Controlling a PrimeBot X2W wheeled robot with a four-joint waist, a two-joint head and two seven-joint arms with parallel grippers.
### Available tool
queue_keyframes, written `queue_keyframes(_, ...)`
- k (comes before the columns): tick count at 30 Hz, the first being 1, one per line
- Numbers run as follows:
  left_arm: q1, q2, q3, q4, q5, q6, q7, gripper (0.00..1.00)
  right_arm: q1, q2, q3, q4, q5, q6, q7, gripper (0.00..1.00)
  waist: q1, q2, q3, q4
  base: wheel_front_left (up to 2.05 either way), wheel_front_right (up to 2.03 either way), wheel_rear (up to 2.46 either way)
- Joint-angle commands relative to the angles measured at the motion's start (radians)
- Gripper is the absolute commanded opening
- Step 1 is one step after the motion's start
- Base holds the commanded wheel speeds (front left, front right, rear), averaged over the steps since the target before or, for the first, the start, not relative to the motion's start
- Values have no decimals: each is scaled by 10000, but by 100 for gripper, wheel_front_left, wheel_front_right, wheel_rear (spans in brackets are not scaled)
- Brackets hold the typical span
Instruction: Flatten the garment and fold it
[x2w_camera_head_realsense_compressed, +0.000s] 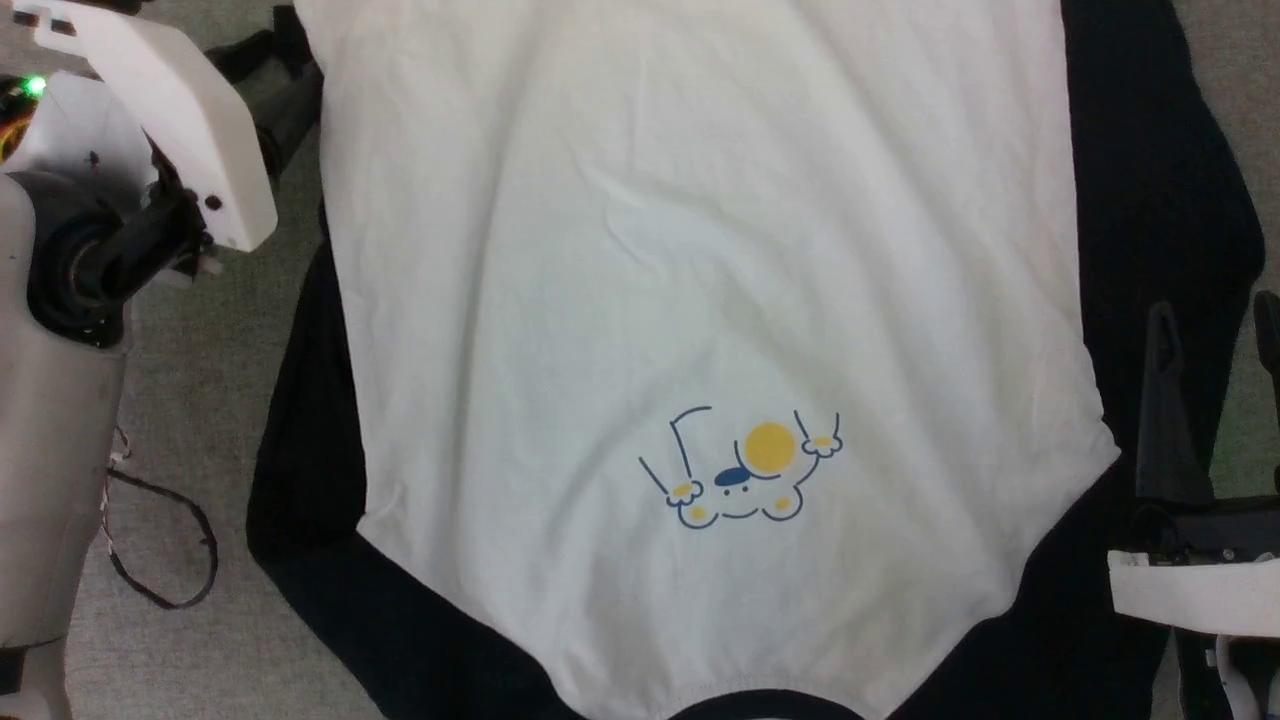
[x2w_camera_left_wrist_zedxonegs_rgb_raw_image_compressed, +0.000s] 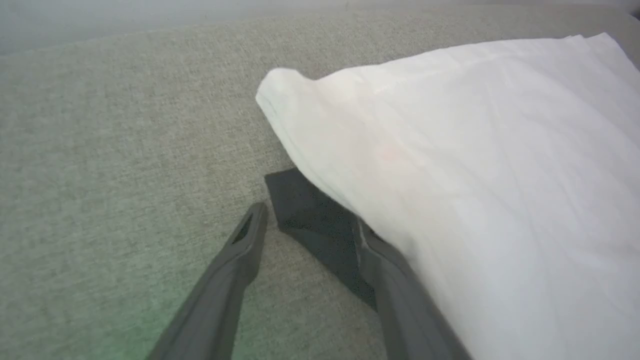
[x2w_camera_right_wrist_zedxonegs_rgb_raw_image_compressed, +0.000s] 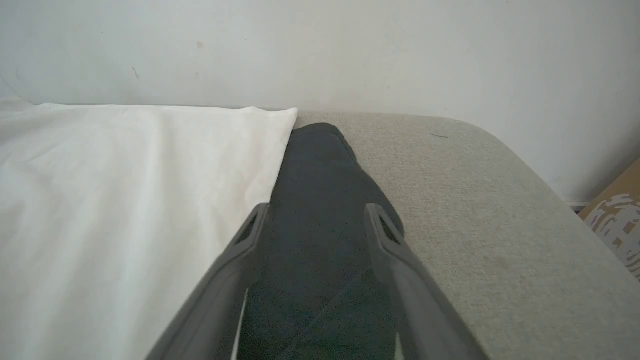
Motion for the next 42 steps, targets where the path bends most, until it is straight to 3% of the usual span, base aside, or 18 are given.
queue_keyframes(1, -45, -16, -135, 46, -19, -67, 81, 9, -159, 24, -2, 2, 15, -7, -1, 100, 0, 0, 32, -25, 0, 0, 0)
queue_keyframes(2, -25, 20, -196, 29, -45, -67, 70, 0, -173, 24, 5, 4, 19, -7, -3, 100, 0, 0, 46, -39, 0, 0, 0)
queue_keyframes(7, 80, 163, -323, 57, -161, -68, -215, 0, -236, 24, -22, 61, 33, -7, -22, 100, 0, 0, 40, -69, 0, 0, 0)
queue_keyframes(13, 145, 179, -56, 209, -153, -68, -1272, 0, -252, 24, -54, 258, 53, -7, -70, 100, 0, 0, -379, 5, 0, 0, 0)
queue_keyframes(23, 1048, 562, 378, 552, -433, -41, -2061, 0, 8, 24, 66, 768, 173, -7, -128, 100, 0, 0, -2063, 236, 0, 0, 0)
queue_keyframes(35, 3511, 1736, 2270, 277, -1471, 460, -2716, 0, 862, 24, 48, 1413, 590, -7, -235, 100, 0, 0, -4381, 381, 0, 0, 0)
queue_keyframes(42, 5647, 2328, 3630, -400, -2053, 1008, -2887, 0, 1466, 24, -143, 1457, 740, -7, -211, 100, 0, 0, -5221, 620, 0, 0, 0)
